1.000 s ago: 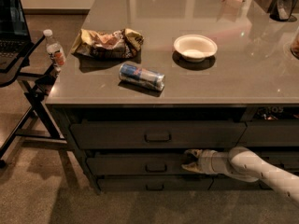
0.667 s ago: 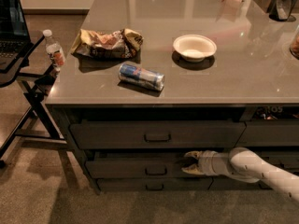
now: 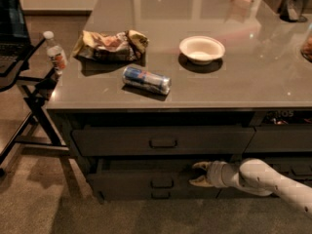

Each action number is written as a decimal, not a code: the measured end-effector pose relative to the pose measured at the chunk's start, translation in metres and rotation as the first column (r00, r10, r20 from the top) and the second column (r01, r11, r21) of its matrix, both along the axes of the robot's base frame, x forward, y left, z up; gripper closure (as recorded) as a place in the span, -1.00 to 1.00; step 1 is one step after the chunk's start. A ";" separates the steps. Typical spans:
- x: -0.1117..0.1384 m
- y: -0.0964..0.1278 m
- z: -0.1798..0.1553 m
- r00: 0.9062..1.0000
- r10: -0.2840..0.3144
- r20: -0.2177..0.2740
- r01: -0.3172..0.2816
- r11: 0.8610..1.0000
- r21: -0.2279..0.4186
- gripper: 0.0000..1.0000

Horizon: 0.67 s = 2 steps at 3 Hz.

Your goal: Open middle drawer

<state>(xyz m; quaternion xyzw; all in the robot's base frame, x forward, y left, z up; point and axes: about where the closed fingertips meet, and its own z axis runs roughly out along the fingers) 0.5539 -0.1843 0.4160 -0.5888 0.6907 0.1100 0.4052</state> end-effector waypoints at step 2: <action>-0.001 -0.001 0.003 1.000 -0.001 0.003 0.001 1.000 0.001 0.63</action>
Offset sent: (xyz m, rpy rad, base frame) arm -0.0007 -0.0009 0.0033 0.0005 -0.0026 -0.0010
